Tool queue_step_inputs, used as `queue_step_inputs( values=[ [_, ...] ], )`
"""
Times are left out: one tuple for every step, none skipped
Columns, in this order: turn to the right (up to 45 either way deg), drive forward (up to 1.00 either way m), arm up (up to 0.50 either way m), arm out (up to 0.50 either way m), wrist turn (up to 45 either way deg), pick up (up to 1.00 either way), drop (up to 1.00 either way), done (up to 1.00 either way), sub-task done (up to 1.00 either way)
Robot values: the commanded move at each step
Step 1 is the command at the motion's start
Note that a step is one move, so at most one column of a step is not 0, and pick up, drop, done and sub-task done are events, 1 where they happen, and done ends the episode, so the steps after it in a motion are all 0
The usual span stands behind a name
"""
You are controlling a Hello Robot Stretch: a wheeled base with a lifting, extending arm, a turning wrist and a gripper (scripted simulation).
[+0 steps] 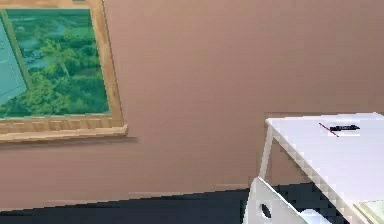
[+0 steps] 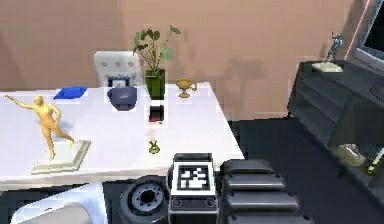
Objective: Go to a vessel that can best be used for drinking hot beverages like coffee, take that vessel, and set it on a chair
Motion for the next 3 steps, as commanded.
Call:
queue_step_inputs(
  values=[
    [9.0,0.00,0.00,0.00,0.0,0.00,0.00,0.00,0.00],
    [0.0,0.35,0.00,0.00,0.0,0.00,0.00,0.00,0.00],
    [-30.0,0.00,0.00,0.00,0.0,0.00,0.00,0.00,0.00]
  ],
)
